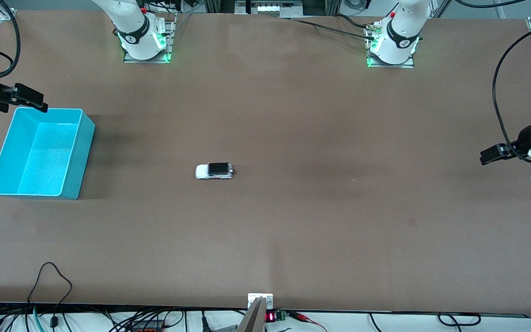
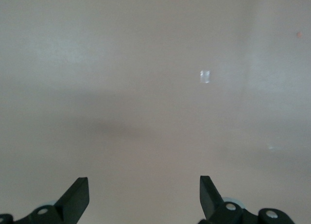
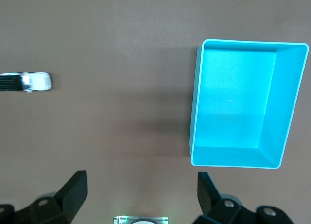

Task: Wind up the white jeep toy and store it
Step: 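Raise the left gripper away while the jeep rolls toward the bin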

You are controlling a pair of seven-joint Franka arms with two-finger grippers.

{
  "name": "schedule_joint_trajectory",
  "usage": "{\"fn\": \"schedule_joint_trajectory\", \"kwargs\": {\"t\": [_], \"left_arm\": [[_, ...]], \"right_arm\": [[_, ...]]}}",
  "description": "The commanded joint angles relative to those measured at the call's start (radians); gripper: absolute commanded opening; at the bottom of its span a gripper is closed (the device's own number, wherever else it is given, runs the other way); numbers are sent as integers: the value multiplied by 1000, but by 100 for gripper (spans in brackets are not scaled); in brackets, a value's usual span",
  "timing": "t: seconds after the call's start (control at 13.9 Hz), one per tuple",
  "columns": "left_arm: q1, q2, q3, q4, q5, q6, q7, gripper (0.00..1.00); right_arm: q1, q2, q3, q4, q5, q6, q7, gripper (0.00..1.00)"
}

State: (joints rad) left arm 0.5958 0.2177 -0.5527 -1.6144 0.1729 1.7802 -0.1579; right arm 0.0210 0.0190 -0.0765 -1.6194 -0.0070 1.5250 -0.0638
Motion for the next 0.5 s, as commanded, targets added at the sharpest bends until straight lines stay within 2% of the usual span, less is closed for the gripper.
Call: {"fn": "schedule_joint_trajectory", "kwargs": {"t": [0.0,0.14,0.29,0.43], "left_arm": [[-39,5,11,24,-30,20,31,100],[-47,2,11,22,-24,19,52,100],[-54,-3,17,22,-26,-31,186,100],[-57,-6,37,22,-26,-38,235,100]], "right_arm": [[-6,-2,4,6,4,-6,-2,100],[-7,-1,4,6,5,-5,-2,100],[-6,2,4,9,1,-3,-2,100],[-4,2,4,9,1,0,-2,100]]}}
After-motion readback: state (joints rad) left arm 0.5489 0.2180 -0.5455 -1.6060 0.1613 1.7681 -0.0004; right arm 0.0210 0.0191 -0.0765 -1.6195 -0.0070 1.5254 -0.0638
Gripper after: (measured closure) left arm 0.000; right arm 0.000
